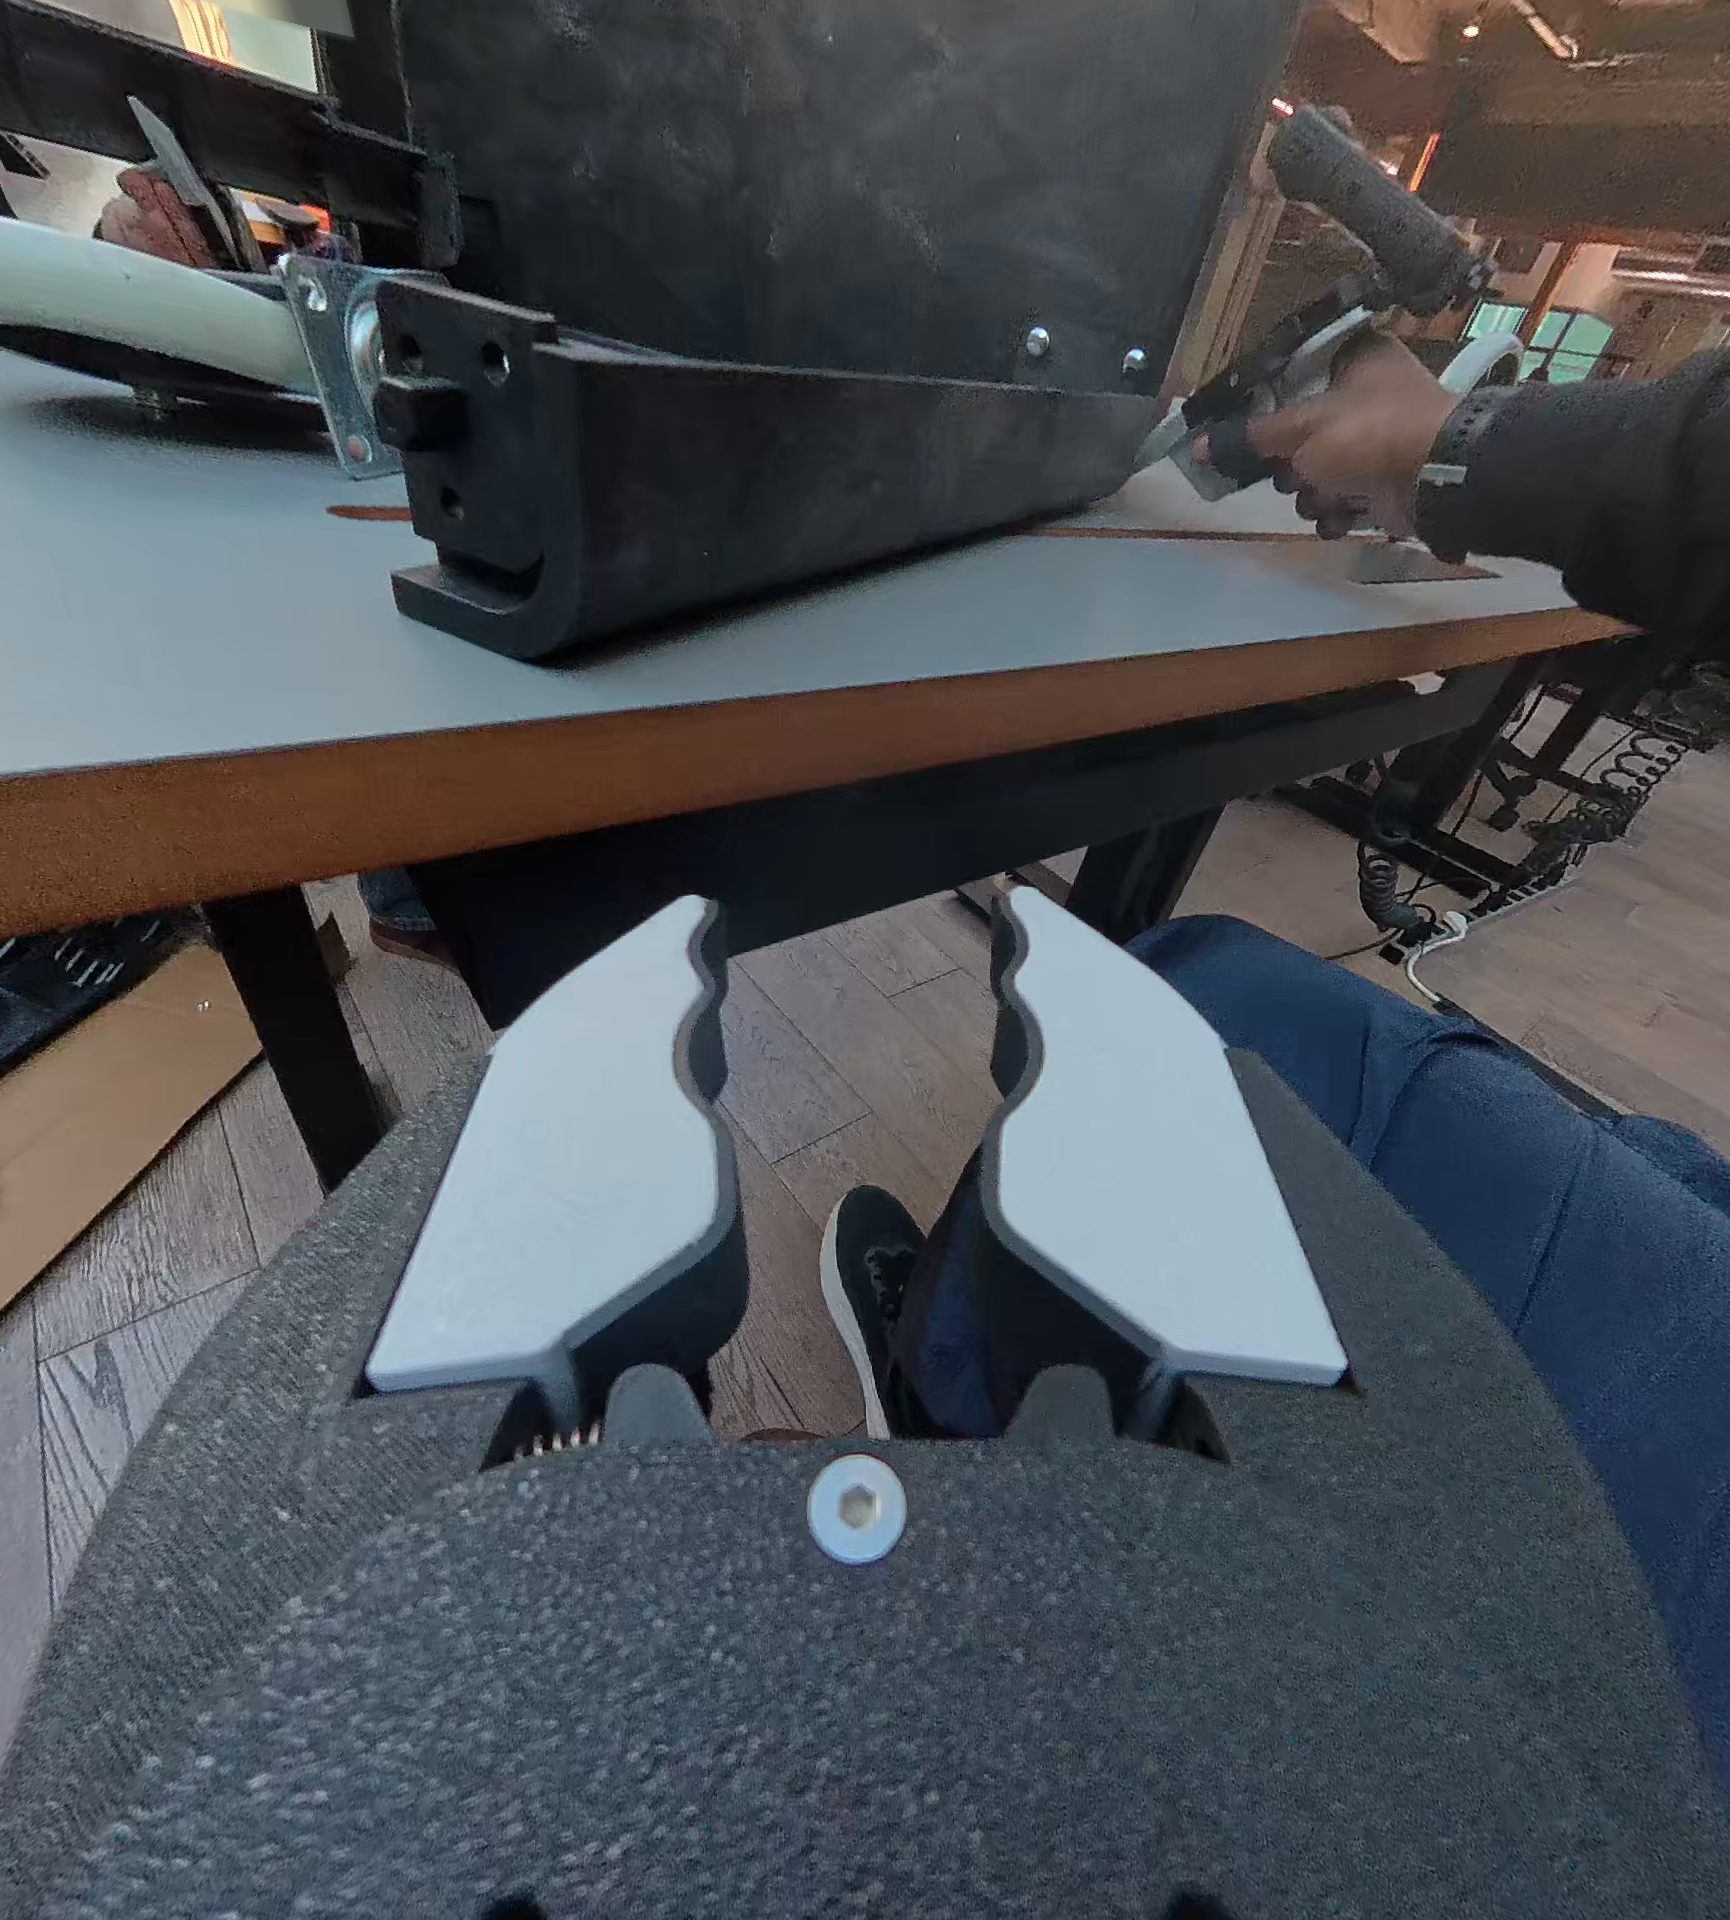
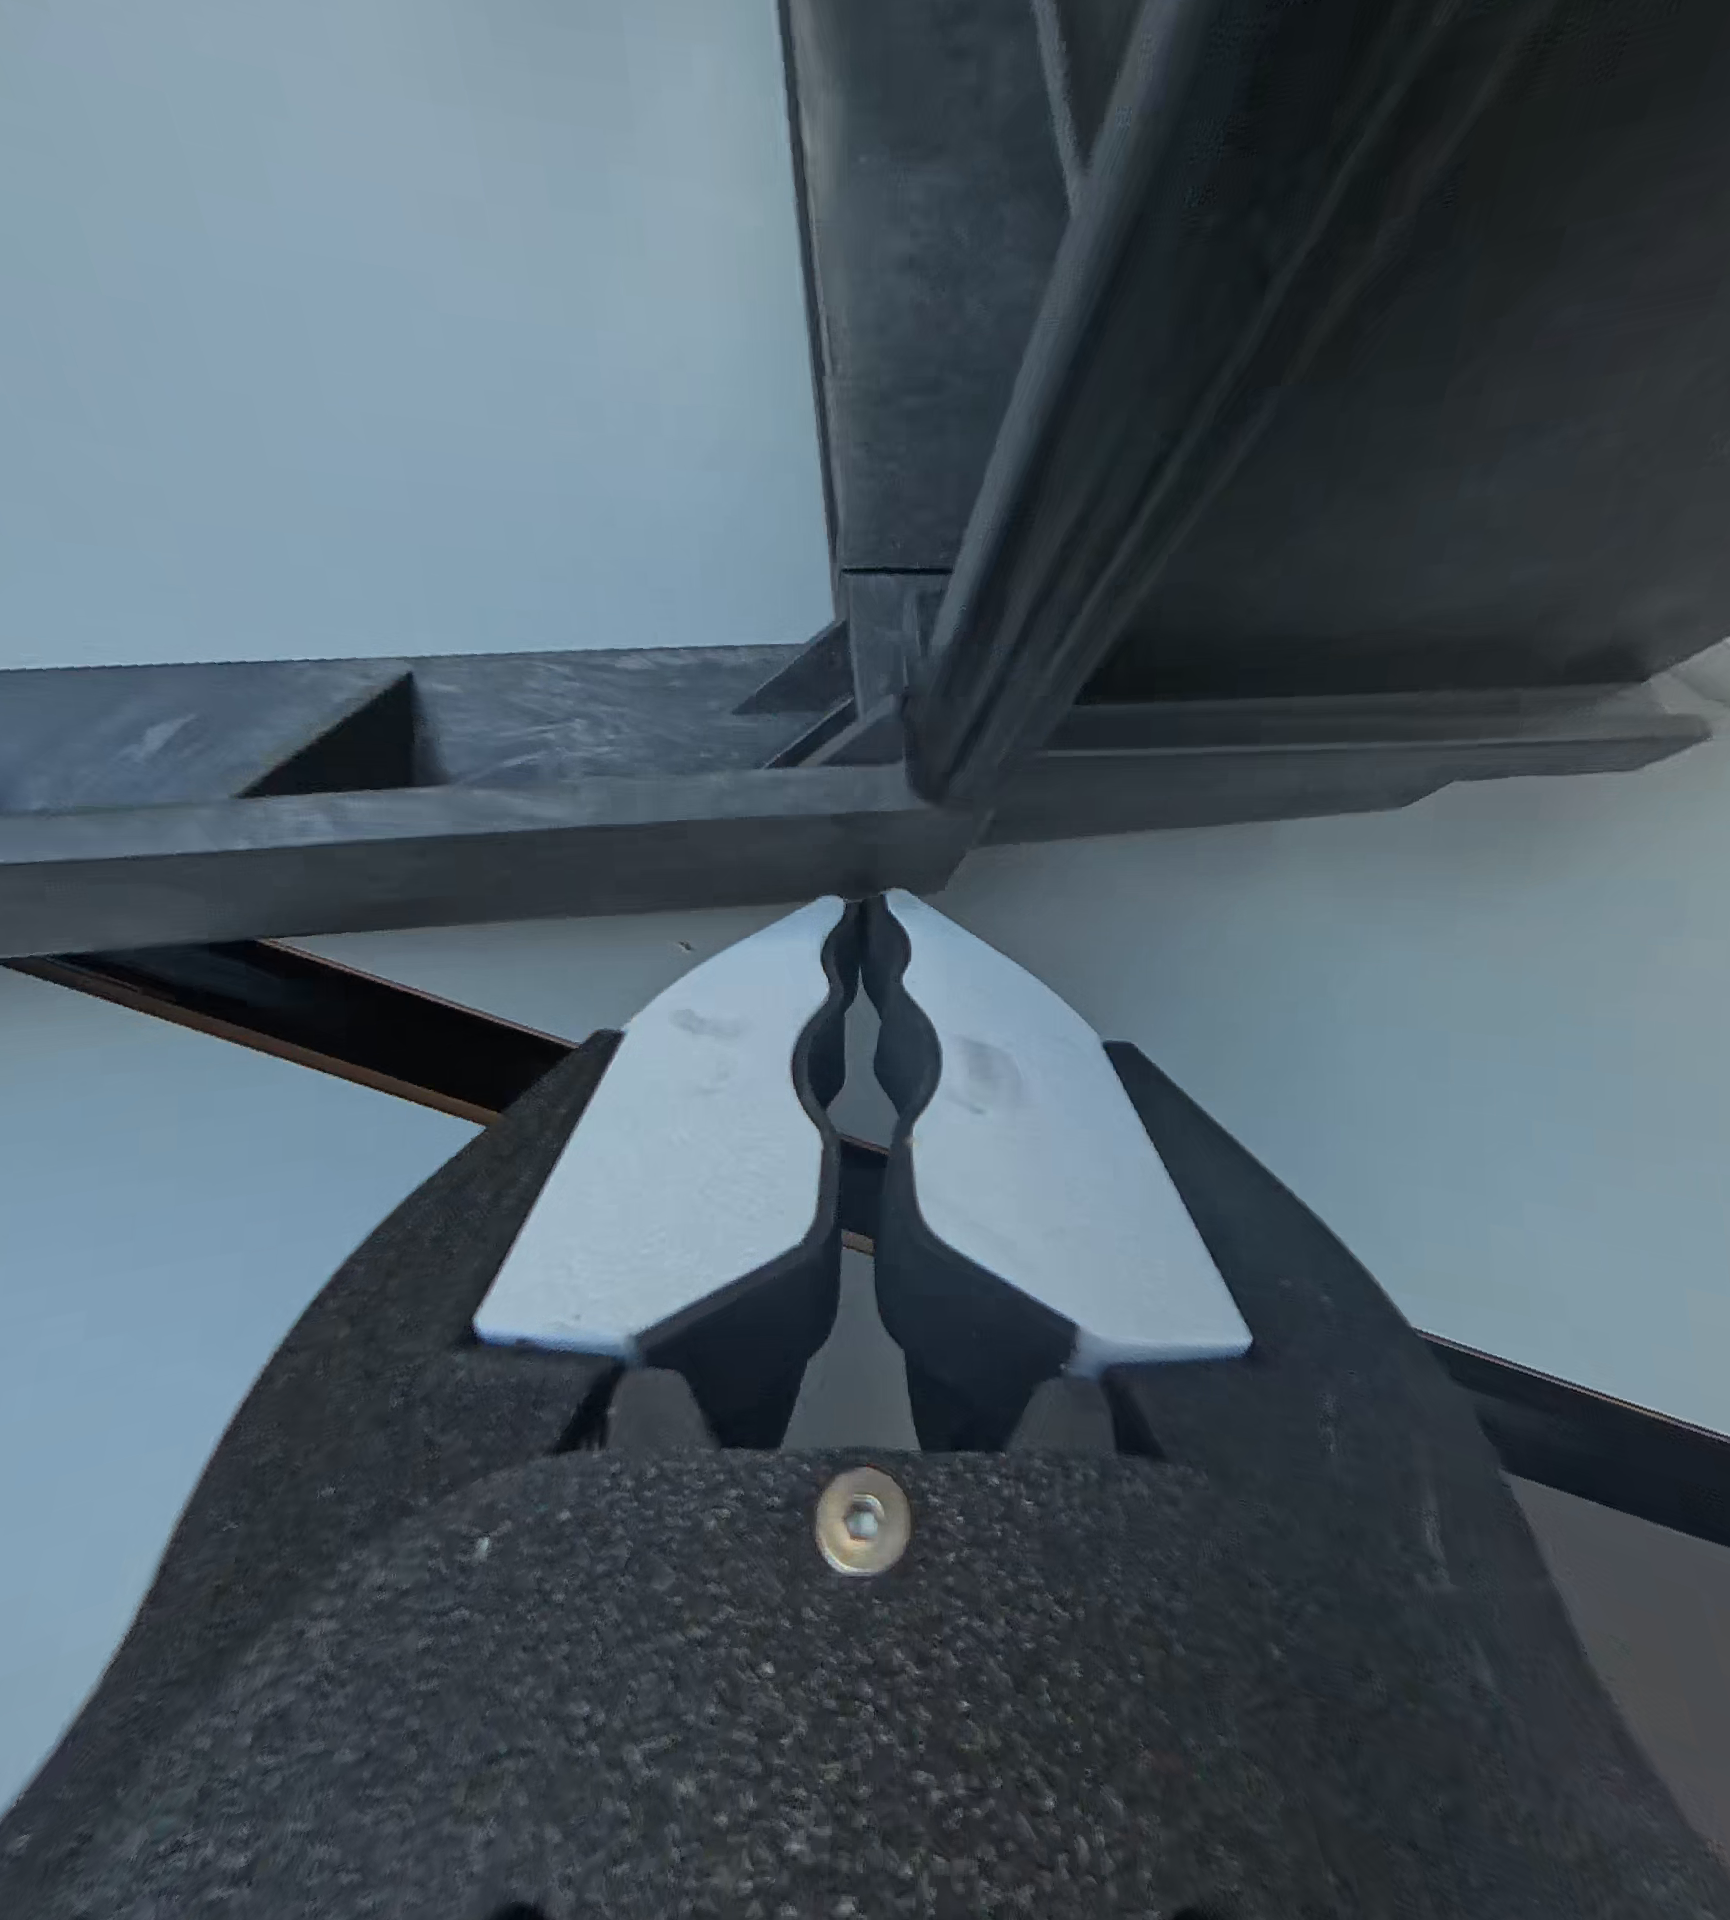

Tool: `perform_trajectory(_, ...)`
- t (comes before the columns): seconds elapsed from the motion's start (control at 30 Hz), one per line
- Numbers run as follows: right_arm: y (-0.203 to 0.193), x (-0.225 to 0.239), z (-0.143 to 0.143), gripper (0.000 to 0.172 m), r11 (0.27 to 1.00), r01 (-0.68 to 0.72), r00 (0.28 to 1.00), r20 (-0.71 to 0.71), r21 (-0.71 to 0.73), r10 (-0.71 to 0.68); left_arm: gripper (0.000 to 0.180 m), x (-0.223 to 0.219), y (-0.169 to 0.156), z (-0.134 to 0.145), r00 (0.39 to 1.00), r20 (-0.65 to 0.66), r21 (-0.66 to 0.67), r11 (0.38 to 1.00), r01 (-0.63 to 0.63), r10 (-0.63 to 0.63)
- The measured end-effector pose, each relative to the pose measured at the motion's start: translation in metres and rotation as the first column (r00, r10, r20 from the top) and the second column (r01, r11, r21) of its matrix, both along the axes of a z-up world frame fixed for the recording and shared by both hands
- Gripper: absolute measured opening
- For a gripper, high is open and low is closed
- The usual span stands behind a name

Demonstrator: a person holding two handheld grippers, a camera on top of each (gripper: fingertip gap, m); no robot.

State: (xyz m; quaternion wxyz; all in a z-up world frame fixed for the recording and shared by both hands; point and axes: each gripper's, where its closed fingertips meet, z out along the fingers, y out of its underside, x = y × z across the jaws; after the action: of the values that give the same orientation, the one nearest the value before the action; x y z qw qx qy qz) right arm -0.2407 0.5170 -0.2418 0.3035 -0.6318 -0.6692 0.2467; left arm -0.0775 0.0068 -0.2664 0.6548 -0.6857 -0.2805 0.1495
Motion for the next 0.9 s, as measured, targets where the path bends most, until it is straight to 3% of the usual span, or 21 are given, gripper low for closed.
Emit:
perform_trajectory(0.13,-0.043,0.005,0.003,0.000,0.986,-0.112,0.994,0.031,0.121,0.109,0.049,0.015,0.000,-0.028,1.000,0.029,-0.031,0.999,-0.008,0.009)
perform_trajectory(0.23,-0.044,0.005,0.001,0.000,0.972,-0.111,0.993,0.066,0.206,0.100,0.049,0.021,0.003,-0.046,0.997,0.072,-0.039,0.999,0.010,-0.007)
perform_trajectory(0.4,-0.003,0.002,-0.015,0.000,0.998,-0.004,0.993,0.115,0.066,-0.003,0.049,0.027,0.008,-0.059,0.996,0.087,-0.069,0.997,0.035,-0.029)
perform_trajectory(0.67,-0.065,0.019,-0.005,0.000,0.972,-0.164,0.985,0.087,0.168,0.151,0.049,0.022,0.015,-0.080,0.987,0.152,-0.094,0.993,0.069,-0.054)
perform_trajectory(0.9,-0.059,0.026,-0.005,0.000,0.971,-0.161,0.983,0.118,0.178,0.141,0.049,0.017,0.024,-0.090,0.980,0.182,-0.123,0.987,0.107,-0.084)
